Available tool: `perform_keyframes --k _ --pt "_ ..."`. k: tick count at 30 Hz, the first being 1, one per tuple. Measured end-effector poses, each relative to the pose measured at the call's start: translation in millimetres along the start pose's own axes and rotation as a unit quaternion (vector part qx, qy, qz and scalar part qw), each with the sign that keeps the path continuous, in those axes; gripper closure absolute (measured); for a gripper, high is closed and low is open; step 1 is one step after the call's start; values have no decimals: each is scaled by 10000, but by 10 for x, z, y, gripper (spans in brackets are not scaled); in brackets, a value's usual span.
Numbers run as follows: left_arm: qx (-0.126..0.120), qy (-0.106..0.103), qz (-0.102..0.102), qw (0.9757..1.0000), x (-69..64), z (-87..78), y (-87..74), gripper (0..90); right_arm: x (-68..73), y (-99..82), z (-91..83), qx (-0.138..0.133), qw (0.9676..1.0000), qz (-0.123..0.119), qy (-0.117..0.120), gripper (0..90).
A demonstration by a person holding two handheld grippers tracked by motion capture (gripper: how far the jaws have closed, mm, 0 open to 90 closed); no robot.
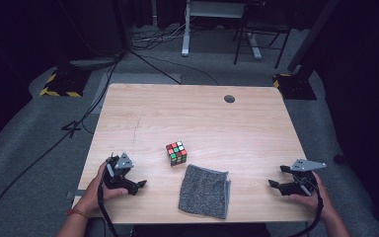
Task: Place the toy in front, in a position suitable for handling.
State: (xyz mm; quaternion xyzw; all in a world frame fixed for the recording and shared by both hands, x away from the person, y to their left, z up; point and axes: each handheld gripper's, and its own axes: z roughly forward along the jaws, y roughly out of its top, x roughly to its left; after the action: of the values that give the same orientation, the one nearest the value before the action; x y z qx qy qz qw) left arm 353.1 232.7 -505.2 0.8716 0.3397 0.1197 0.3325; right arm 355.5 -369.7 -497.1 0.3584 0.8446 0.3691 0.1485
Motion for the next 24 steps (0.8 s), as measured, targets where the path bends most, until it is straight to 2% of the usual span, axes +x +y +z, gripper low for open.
perform_keyframes --k 1,2,4,5,6,9,11,12,13,14,15,16,17,18,19,20,22,23,24 --pt "0 0 0 10000 0 0 0 6 0 0 0 0 10000 0 0 183" --pt "0 0 0 10000 0 0 0 6 65 76 -24 -165 9996 -162 166 208" --pt "0 0 1 10000 0 0 0 6 142 169 -53 -210 9986 -304 372 213" --pt "0 0 1 10000 0 0 0 6 142 169 -53 -210 9986 -304 372 213" --pt "0 0 1 10000 0 0 0 6 242 281 -78 -286 9967 -577 495 229" --pt "1 1 1 10000 0 0 0 6 410 480 -73 -293 9936 -883 646 239" --pt "1 1 1 10000 0 0 0 6 544 613 -38 -299 9900 -1141 776 247" --pt "1 1 1 10000 0 0 0 6 544 613 -38 -299 9900 -1141 776 247" --pt "0 -1 1 10000 0 0 0 6 614 675 -9 -299 9882 -1246 845 247" --pt "1 1 1 10000 0 0 0 6 754 786 72 -221 9841 -1482 957 248" --pt "1 1 1 10000 0 0 0 6 754 786 72 -221 9841 -1482 957 248" --pt "0 1 0 10000 0 0 0 6 819 833 118 -197 9824 -1559 1005 257" --pt "2 1 2 10000 0 0 0 6 959 922 225 -129 9778 -1760 1127 261" --pt "1 0 1 10000 0 0 0 6 1002 947 259 -112 9762 -1823 1169 266" --pt "0 1 0 10000 0 0 0 6 1002 947 259 -112 9762 -1823 1169 266" --pt "1 1 0 10000 0 0 0 6 1113 1004 358 -64 9716 -1971 1312 269" --pt "1 0 2 10000 0 0 0 6 1208 1051 456 -31 9678 -2092 1402 276" --pt "1 0 2 10000 0 0 0 6 1208 1051 456 -31 9678 -2092 1402 276" --pt "1 0 0 10000 0 0 0 6 1286 1090 546 -5 9636 -2168 1563 284"
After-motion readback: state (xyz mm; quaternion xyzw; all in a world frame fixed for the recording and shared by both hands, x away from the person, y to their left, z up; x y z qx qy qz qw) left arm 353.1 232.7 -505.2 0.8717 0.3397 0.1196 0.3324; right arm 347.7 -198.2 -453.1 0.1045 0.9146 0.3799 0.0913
